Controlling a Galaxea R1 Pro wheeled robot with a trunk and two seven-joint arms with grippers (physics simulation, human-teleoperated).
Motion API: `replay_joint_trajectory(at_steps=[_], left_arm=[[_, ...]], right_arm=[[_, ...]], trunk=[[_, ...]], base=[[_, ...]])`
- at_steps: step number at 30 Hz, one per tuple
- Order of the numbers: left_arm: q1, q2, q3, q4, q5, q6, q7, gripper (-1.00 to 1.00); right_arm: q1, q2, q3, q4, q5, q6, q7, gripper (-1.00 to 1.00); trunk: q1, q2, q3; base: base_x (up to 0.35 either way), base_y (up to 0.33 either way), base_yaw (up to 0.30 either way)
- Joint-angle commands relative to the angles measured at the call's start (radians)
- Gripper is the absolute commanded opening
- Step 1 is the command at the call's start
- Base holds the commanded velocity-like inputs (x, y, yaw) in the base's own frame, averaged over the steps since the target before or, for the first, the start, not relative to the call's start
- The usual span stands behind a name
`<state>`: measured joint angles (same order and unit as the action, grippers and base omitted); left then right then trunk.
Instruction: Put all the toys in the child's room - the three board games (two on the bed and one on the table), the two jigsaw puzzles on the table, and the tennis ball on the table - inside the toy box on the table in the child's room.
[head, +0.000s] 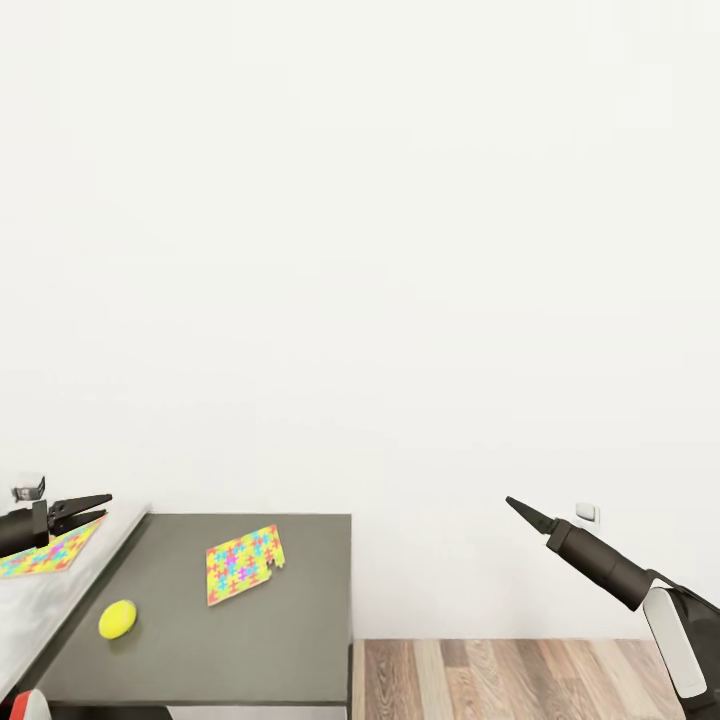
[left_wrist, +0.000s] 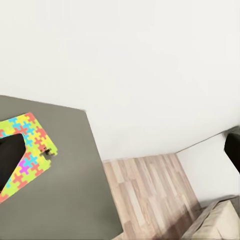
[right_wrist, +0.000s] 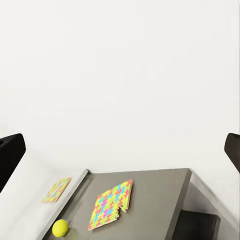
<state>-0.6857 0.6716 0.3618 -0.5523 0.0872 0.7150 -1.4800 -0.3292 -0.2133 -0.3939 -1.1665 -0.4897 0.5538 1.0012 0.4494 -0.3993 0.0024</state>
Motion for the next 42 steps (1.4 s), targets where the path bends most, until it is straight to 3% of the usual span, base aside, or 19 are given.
replay_joint_trajectory(at_steps=[1,42], left_arm=[[0.0,0.0,0.001,0.0,0.0,0.011,-0.004,1.0],[0.0,0.0,0.001,0.0,0.0,0.011,-0.005,1.0]], right_arm=[[-0.001,0.0,0.0,0.001,-0.006,0.007,0.001,1.0],[-0.001,0.0,0.0,0.001,-0.004,0.006,0.0,1.0]], trunk=[[0.001,-0.001,0.0],[0.001,-0.001,0.0]], base=[[0.093,0.027,-0.165],[0.078,-0.02,-0.013]])
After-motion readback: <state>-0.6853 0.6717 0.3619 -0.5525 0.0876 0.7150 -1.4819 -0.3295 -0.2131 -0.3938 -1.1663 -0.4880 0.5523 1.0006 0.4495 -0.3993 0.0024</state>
